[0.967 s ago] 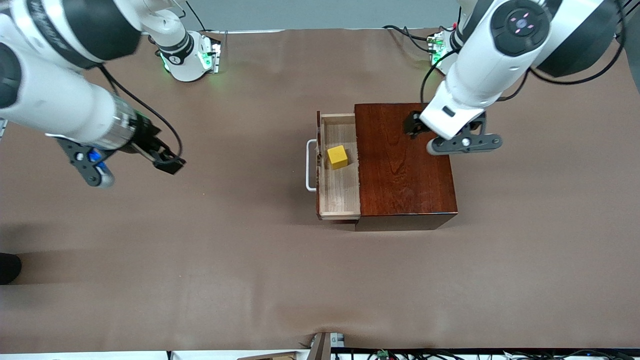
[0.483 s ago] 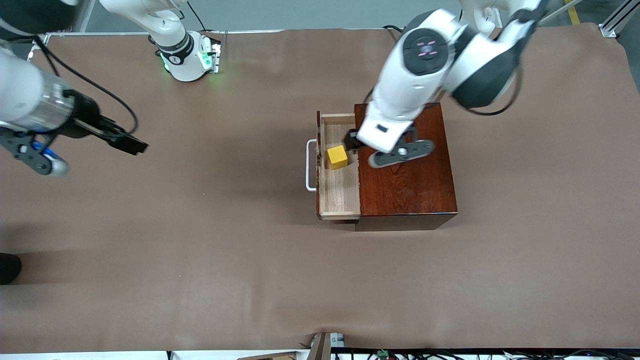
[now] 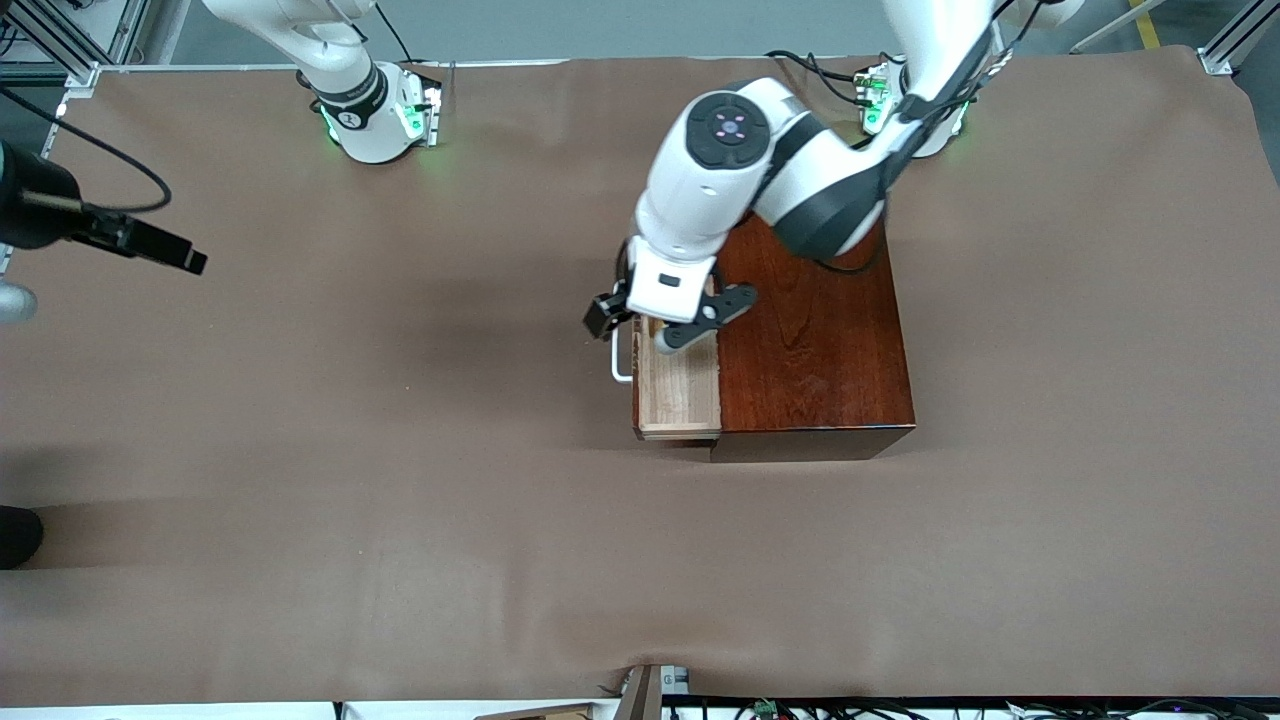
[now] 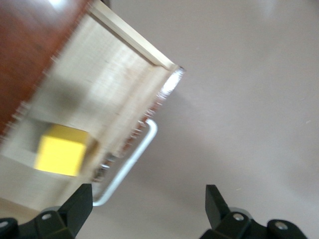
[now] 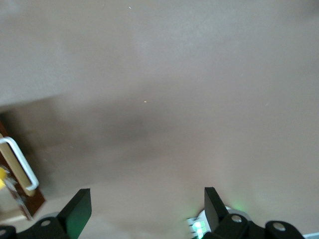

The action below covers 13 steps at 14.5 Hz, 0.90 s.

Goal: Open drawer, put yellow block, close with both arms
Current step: 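Push the drawer front with the left gripper into the box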

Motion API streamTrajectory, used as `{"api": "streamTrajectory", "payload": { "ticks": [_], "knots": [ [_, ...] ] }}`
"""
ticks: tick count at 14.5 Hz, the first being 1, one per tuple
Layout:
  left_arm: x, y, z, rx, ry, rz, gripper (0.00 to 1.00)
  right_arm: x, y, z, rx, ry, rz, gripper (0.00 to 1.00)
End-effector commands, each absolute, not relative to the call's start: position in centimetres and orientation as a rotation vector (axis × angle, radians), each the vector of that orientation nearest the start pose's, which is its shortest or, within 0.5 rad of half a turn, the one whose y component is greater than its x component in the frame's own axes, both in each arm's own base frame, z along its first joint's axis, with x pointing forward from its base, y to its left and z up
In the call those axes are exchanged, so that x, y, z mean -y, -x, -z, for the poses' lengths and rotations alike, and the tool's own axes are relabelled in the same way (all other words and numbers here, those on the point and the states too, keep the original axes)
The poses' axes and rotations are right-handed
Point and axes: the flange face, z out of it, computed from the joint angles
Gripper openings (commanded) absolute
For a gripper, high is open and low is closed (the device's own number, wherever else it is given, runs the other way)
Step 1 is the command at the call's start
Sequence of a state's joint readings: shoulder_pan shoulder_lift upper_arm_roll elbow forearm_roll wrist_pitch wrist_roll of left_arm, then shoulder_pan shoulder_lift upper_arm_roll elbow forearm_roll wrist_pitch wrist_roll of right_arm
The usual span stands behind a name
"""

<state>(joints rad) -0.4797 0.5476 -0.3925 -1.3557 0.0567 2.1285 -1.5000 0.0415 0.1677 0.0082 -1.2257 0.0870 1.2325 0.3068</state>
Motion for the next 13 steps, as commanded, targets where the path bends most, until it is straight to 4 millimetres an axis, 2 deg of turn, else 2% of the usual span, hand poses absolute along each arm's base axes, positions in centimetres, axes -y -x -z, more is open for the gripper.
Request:
{"api": "streamTrajectory", "payload": {
  "ticks": [1,4,6,7,11,13],
  "knots": [
    [55.4,-51.8,-43.2,1.381,3.222,0.054,1.0,-3.4,-54.0,-67.0,-0.155,3.106,-0.237,1.0],
    [58.5,-51.0,-39.0,1.62,3.152,0.137,1.0,-3.1,-51.9,-66.0,-0.098,3.133,-0.203,1.0],
    [60.4,-50.3,-36.9,1.714,3.079,0.194,1.0,-3.1,-51.8,-64.9,-0.06,3.142,-0.159,1.0],
    [61.0,-49.5,-35.7,1.754,3.038,0.211,1.0,-2.9,-51.8,-65.0,-0.016,3.159,-0.153,1.0],
    [61.8,-48.1,-30.5,1.927,2.816,0.24,1.0,-2.3,-52.0,-65.1,0.03,3.163,-0.13,1.0],
    [61.8,-47.4,-28.5,1.92,2.745,0.273,1.0,-2.3,-52.1,-65.2,0.054,3.164,-0.123,1.0]
  ]
}}
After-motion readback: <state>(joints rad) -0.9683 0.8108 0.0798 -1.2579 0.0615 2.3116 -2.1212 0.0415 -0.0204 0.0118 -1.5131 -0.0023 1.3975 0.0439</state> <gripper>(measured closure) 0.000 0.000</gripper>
